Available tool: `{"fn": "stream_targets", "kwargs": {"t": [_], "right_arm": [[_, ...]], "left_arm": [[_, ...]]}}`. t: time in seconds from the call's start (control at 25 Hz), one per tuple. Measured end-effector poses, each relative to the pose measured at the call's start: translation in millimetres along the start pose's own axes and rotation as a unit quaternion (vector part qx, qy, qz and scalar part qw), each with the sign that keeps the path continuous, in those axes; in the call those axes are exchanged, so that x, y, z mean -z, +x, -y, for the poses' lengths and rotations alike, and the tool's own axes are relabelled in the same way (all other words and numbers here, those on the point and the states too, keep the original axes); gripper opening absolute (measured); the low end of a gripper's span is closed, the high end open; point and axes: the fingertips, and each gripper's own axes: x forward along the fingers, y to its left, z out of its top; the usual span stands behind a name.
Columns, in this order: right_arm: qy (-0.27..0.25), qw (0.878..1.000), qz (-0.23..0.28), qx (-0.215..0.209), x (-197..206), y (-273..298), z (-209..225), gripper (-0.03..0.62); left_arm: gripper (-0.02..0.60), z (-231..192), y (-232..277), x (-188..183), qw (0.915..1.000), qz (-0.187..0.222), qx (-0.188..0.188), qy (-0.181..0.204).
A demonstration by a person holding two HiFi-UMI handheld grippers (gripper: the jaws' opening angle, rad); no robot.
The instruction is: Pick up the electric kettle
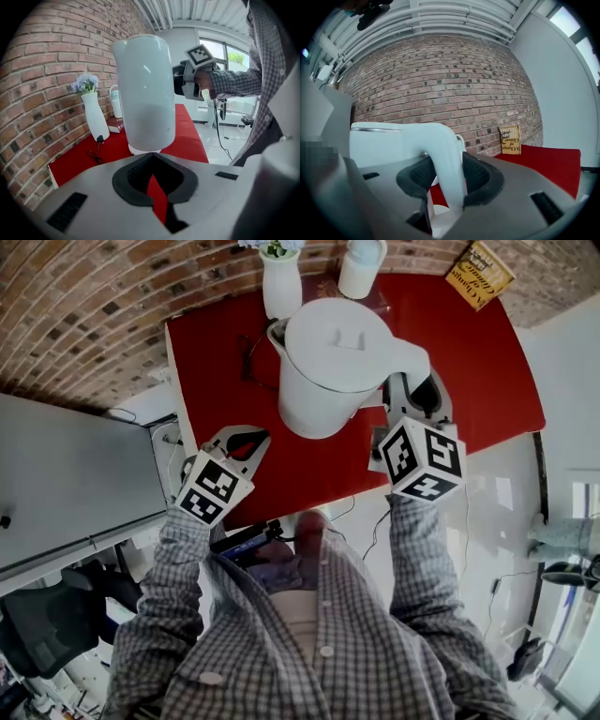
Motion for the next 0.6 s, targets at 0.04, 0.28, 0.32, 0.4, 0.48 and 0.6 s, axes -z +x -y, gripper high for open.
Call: {"fn": "stream_targets", "kwargs": {"t": [0.04,0.28,0.32,0.4,0.48,0.6], "right_arm": [[0.002,1.0,-0.001,-0.004,-1,-2,-2,0.164],[0.014,1.0,-0.004,-0.02,-4,-12,-13,0.164],[0.017,1.0,-0.004,-0.023,-5,-14,-15,0.165],[0.026,0.999,-0.004,-0.027,-6,-16,-19,0.164],[0.034,0.999,-0.006,-0.033,-6,-18,-23,0.164],[0.035,0.999,-0.001,-0.039,-10,-22,-29,0.164]], "left_arm": [[0.0,0,4,5,1.0,-0.005,0.002,-0.002],[0.0,10,16,21,0.9992,-0.025,0.026,-0.015],[0.0,10,17,21,0.9992,-0.026,0.027,-0.016],[0.0,9,17,20,0.9992,-0.023,0.027,-0.019],[0.0,7,15,18,0.9994,-0.017,0.022,-0.022],[0.0,6,10,15,0.9995,-0.008,0.017,-0.025]]}}
